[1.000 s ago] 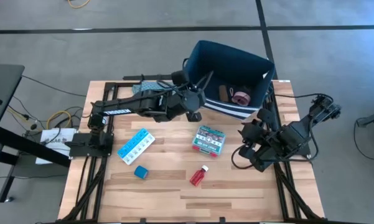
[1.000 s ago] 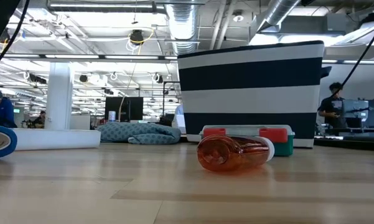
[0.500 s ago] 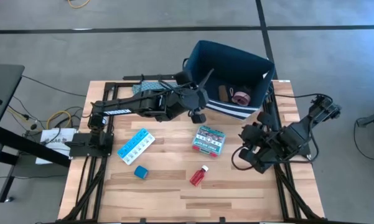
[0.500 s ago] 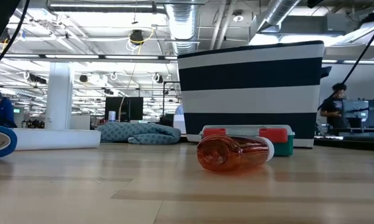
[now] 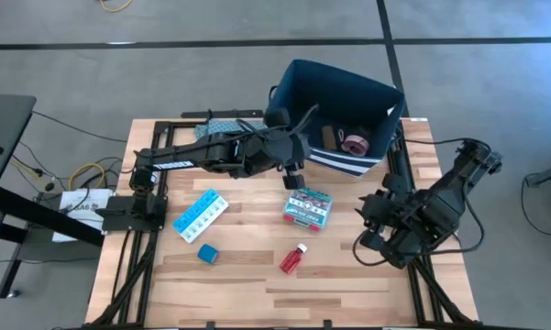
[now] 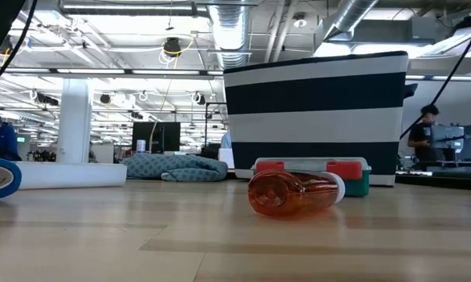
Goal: Pick & place medical supplies in basket/bin
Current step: Put the orange pill bottle into the blue basket
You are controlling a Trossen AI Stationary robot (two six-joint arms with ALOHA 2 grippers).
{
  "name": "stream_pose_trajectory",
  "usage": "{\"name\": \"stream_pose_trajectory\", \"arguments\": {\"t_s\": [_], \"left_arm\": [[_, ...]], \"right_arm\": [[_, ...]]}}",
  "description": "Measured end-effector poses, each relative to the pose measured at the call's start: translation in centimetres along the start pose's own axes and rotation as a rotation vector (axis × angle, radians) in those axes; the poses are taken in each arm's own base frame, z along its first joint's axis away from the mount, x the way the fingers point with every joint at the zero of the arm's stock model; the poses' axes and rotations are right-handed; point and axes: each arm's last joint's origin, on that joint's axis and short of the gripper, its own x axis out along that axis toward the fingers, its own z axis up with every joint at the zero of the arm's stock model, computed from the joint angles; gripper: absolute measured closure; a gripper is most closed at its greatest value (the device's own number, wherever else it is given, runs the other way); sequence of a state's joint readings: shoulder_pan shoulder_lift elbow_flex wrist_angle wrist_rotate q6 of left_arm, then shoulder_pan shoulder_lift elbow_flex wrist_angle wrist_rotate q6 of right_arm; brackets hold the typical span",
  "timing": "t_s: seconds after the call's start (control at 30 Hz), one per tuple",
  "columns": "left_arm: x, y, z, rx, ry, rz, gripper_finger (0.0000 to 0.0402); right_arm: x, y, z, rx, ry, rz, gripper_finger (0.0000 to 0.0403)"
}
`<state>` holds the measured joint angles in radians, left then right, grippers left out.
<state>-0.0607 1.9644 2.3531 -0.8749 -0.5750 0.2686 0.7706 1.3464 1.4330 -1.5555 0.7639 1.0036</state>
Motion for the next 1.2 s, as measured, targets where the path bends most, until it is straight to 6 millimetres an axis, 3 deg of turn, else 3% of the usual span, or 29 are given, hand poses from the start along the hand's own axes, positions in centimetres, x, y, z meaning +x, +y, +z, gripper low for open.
{"name": "stream_pose_trajectory", "arguments": {"t_s": [0.33,0.57,0.7,0.87,1.07,1.2], "left_arm": [[-1.0,-1.8,-0.3,0.062,0.039,-0.069,0.0265],[-3.0,-4.3,-1.8,0.153,0.195,-0.158,0.0265],[-4.3,-5.4,-3.0,0.255,0.302,-0.186,0.0265],[-6.0,-5.5,-3.9,0.323,0.391,-0.068,0.0265],[-8.4,-4.0,-4.1,0.281,0.395,-0.043,0.0265],[-11.0,-1.2,-3.8,0.224,0.336,-0.01,0.0265]], "right_arm": [[-2.4,2.3,-1.5,0.07,-0.028,0.208,0.0274],[-3.2,4.7,-0.9,0.055,-0.158,0.331,0.0267],[-1.9,6.3,-0.4,0.003,-0.164,0.298,0.0253],[1.1,8.4,0.2,-0.07,-0.118,0.195,0.0243],[4.4,9.7,1.0,-0.042,0.059,0.223,0.0253],[5.6,10.6,1.2,-0.029,0.124,0.268,0.0251]]}}
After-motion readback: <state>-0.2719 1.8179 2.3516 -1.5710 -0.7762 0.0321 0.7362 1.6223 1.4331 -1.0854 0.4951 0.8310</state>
